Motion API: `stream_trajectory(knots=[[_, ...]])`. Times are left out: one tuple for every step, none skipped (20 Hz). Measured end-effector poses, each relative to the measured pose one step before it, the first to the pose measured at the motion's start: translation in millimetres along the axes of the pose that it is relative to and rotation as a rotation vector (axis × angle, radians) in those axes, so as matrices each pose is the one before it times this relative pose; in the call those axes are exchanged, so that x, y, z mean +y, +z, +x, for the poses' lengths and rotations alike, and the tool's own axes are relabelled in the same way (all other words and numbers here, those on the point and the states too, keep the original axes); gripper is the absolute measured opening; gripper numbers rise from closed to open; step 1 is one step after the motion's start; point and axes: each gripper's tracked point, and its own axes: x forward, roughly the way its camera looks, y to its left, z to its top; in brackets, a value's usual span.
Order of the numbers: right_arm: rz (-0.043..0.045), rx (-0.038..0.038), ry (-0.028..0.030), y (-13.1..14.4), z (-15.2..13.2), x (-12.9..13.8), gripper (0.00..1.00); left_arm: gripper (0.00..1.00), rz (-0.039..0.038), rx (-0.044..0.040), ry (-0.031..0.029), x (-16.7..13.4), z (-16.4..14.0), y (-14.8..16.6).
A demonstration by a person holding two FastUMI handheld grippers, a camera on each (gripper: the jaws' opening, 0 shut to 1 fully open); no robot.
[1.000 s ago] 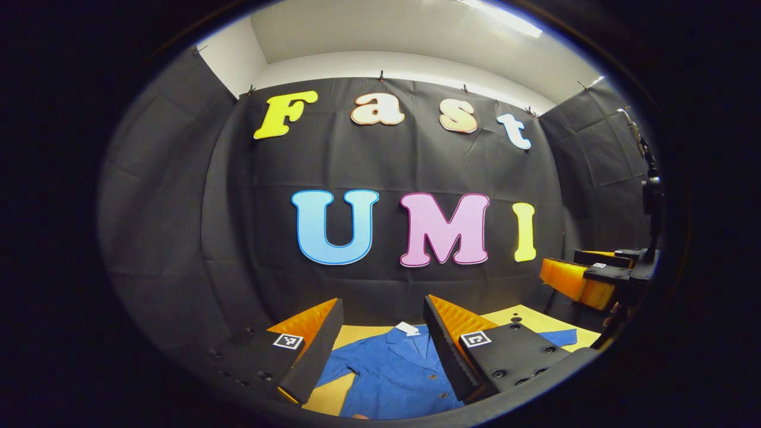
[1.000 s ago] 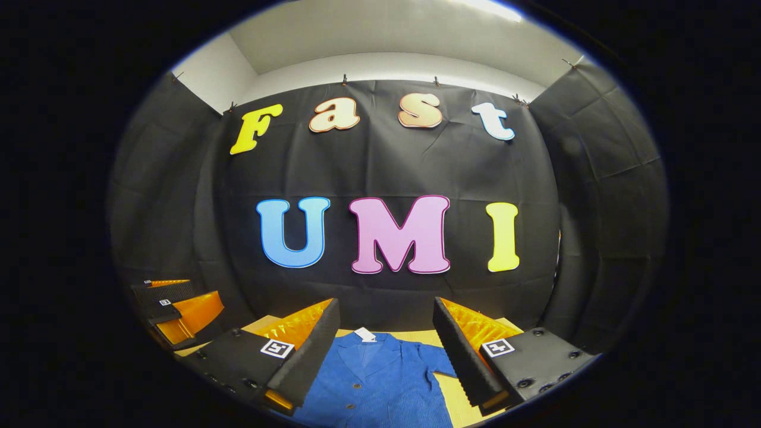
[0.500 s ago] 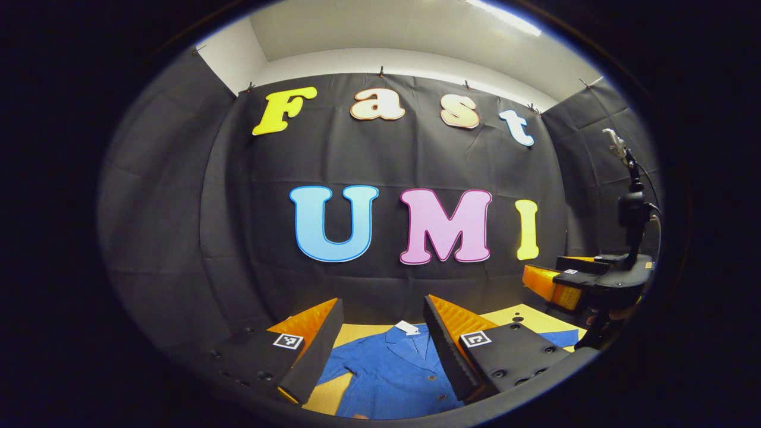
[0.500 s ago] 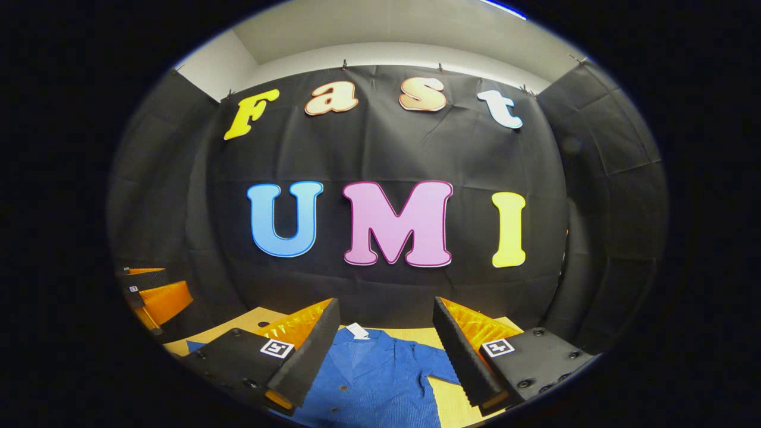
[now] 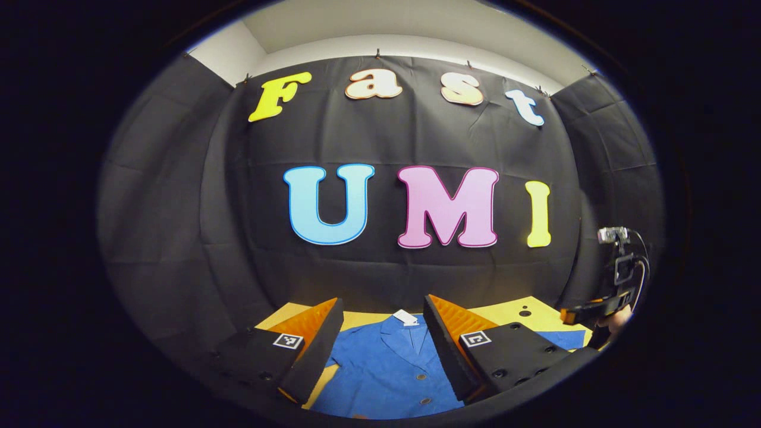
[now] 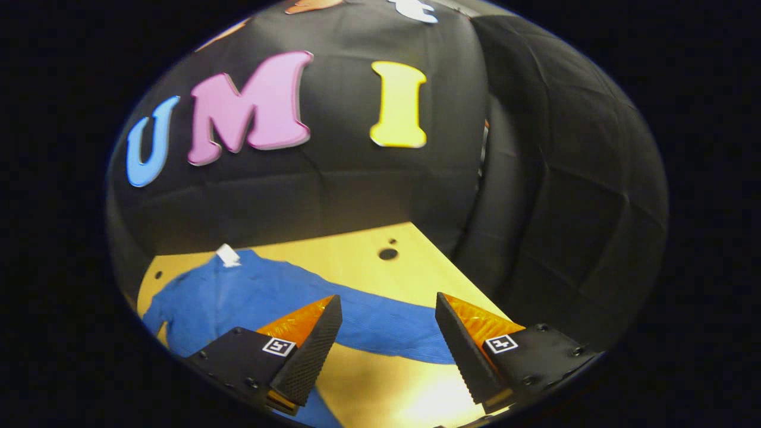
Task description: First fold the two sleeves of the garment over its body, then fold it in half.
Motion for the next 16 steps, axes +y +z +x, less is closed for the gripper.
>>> stream_trajectory(knots=[[-0.04248, 0.09778, -0.04991, -35.87, 19.07, -39.86, 1.00, 0.78, -0.00588, 0.02414, -0.01625, -16.86, 4.73, -6.51], [-0.00702, 0.08079, -0.02371, -21.45, 13.88, -20.93, 1.00, 0.79, 0.00987, 0.02177, -0.01942, -17.17, 6.46, -5.41], [0.01776, 0.03982, -0.00538, -8.97, 13.38, -6.75, 0.94, 0.78, 0.01080, 0.01205, -0.00911, -9.51, 3.21, -1.99], [0.05029, 0.06200, -0.02434, -12.31, 21.97, -10.70, 1.00, 0.78, 0.00773, 0.01135, -0.01702, -14.92, 3.92, -0.20], [0.03203, 0.03029, -0.00899, -4.73, 12.67, -6.67, 1.00, 0.78, -0.00028, 0.00332, -0.01289, -9.18, 2.57, 0.43], [0.02828, 0.02890, -0.01206, -3.87, 9.21, -8.75, 1.00, 0.78, -0.00090, 0.00287, -0.01102, -8.10, 2.65, 0.93], [0.02575, 0.02412, -0.00730, -0.02, 7.23, -3.94, 1.00, 0.78, 0.00068, 0.00205, -0.01084, -7.15, 2.06, 0.22], [0.01876, 0.02057, -0.00026, -2.13, 4.56, -4.17, 1.00, 0.78, 0.00344, 0.00148, -0.00779, -5.98, 1.53, 0.51], [0.01551, 0.02611, 0.00582, -3.45, 5.01, -1.88, 1.00, 0.78, 0.00423, 0.00355, -0.00625, -5.63, 1.44, -0.98], [0.01693, 0.03527, -0.00163, -6.53, 5.39, -6.65, 1.00, 0.78, 0.00392, 0.00570, -0.00820, -5.44, 0.88, -0.67], [0.03498, 0.00479, 0.00696, 3.95, 0.87, -1.30, 1.00, 0.78, 0.00217, 0.00614, -0.00229, -3.94, 0.45, -0.04], [0.01425, 0.00343, 0.00362, -0.50, -0.40, 1.03, 0.99, 0.78, -0.00260, 0.00010, -0.00009, -1.47, -0.51, 0.29], [0.02677, 0.00720, -0.00078, -0.08, -0.70, 0.97, 0.99, 0.78, -0.00668, -0.00083, -0.00351, -2.71, 0.23, -0.17], [0.00573, 0.00225, -0.00215, 0.93, 3.14, 1.05, 0.99, 0.78, -0.00877, -0.00008, -0.00325, -2.92, 1.16, -0.24], [-0.01848, 0.01578, 0.00488, -0.24, -2.78, -0.91, 0.87, 0.78, -0.00450, 0.00090, -0.00031, -1.37, -0.03, 0.58], [-0.01823, 0.00892, 0.01892, 0.95, -0.28, 3.78, 0.92, 0.78, -0.00411, 0.00085, -0.00148, -1.75, 0.10, -2.01]])
